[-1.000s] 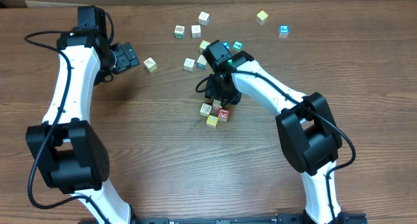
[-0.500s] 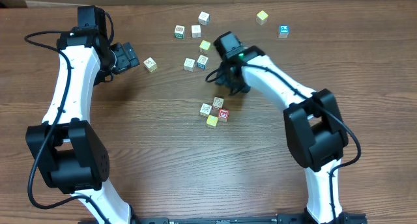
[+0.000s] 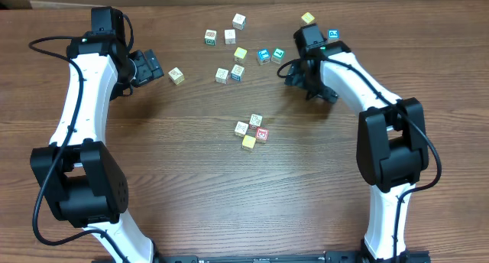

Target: Form a circle

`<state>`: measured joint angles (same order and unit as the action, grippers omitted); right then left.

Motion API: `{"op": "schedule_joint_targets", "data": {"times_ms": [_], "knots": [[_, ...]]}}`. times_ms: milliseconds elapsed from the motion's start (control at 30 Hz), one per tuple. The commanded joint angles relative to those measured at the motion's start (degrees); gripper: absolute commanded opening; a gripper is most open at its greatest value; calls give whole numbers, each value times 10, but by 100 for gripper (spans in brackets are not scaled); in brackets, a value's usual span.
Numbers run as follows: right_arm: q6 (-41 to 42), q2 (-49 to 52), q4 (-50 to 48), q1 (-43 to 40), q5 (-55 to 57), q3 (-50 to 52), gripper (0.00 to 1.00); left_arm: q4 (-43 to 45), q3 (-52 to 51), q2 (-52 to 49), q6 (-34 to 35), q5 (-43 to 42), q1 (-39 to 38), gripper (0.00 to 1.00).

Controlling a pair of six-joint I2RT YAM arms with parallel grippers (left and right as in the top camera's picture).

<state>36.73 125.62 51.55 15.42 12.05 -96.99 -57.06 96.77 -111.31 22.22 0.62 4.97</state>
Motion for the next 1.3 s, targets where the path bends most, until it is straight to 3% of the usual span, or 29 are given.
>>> {"op": "schedule_joint_targets", "data": {"times_ms": [0, 1267], "knots": [[-7, -14, -5, -17, 10, 3, 100, 2, 9, -4, 5, -4, -2, 100], [-8, -14, -35, -25, 8, 3, 100, 2, 9, -4, 5, -4, -2, 100]]}}
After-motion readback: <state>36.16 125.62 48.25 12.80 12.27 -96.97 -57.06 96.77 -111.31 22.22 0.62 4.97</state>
